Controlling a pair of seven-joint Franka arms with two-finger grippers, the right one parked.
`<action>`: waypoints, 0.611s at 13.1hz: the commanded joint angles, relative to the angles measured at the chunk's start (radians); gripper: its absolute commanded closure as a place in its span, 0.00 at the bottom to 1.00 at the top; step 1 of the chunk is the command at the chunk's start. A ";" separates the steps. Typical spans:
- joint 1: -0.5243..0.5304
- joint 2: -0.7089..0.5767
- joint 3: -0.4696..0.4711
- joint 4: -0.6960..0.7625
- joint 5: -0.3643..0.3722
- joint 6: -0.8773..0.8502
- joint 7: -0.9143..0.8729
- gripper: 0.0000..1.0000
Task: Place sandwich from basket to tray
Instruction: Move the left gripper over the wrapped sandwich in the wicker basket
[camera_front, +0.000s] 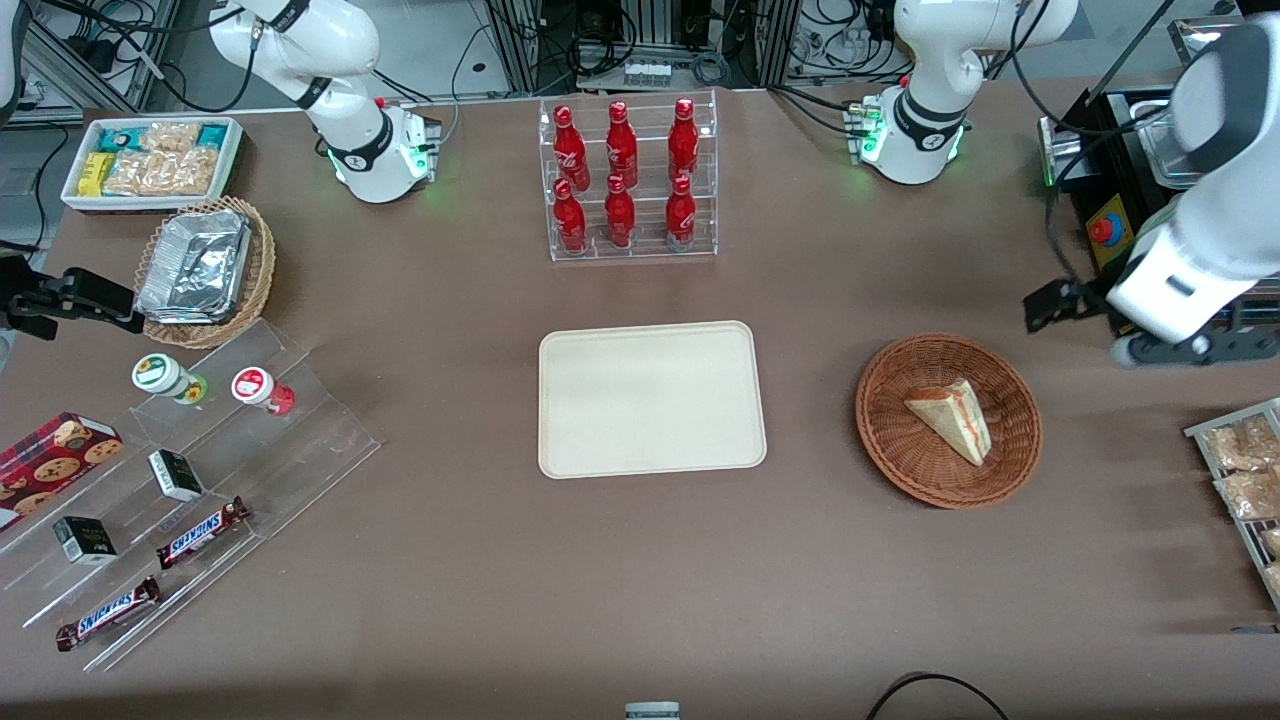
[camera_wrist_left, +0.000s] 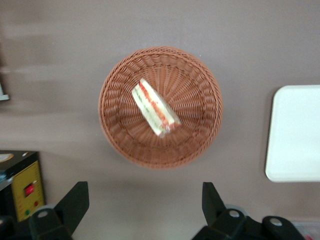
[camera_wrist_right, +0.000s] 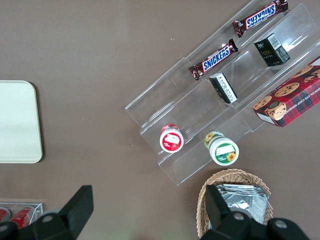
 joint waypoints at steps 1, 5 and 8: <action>-0.007 -0.029 0.000 -0.142 0.006 0.154 -0.089 0.00; -0.016 -0.024 -0.008 -0.289 0.003 0.355 -0.317 0.00; -0.018 -0.014 -0.009 -0.383 0.004 0.492 -0.489 0.00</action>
